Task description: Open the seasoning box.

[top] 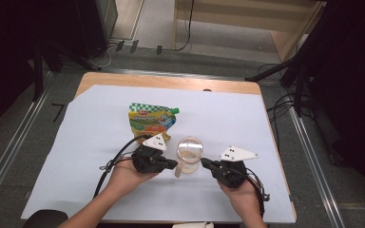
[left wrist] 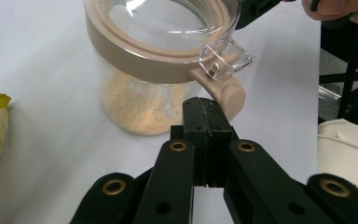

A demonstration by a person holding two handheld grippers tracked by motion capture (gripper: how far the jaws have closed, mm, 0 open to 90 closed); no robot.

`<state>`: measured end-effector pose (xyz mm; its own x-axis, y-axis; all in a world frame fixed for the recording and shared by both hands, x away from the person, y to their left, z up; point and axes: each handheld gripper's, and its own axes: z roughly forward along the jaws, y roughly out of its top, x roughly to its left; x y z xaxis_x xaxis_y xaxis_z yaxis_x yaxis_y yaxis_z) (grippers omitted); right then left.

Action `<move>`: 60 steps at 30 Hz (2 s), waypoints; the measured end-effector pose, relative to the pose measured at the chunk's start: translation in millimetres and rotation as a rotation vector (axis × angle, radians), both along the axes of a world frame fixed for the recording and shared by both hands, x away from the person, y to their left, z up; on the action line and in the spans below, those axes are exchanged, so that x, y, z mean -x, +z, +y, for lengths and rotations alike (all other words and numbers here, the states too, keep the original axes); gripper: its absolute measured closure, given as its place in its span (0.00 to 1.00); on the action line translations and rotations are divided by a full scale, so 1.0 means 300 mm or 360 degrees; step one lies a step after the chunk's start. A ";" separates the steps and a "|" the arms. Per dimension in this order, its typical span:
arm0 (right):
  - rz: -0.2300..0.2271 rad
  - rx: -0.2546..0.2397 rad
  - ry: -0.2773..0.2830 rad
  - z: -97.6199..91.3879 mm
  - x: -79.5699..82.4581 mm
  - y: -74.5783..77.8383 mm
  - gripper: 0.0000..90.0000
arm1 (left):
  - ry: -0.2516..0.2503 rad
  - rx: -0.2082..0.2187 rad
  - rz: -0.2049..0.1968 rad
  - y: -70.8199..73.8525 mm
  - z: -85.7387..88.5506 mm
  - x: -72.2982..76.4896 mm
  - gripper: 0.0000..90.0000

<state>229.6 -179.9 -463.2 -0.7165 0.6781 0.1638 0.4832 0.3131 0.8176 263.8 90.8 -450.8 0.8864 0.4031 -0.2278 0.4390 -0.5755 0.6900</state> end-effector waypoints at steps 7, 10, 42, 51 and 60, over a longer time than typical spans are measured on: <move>-0.0004 0.0012 -0.0050 -0.007 -0.013 -0.001 1.00 | -0.0021 -0.0008 -0.0026 -0.018 -0.063 0.025 1.00; -0.0002 0.0007 -0.0076 -0.012 -0.028 -0.002 1.00 | -0.0026 0.0009 -0.0028 -0.023 -0.076 0.027 1.00; 0.0069 -0.0035 -0.0014 0.003 0.161 0.011 1.00 | -0.0181 0.0152 0.0123 0.042 0.049 -0.030 0.61; 0.0082 0.0010 0.0086 0.076 0.164 -0.013 1.00 | -0.0172 0.0082 0.0086 0.038 0.058 -0.033 0.55; 0.0086 0.0050 0.0094 0.138 0.143 -0.054 1.00 | -0.0197 0.0111 0.0085 0.036 0.062 -0.037 0.50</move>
<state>186.6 -138.4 -479.5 -0.7460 0.6405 0.1823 0.5062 0.3674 0.7803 274.9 109.4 -440.0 0.9143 0.2729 -0.2994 0.4046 -0.5788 0.7080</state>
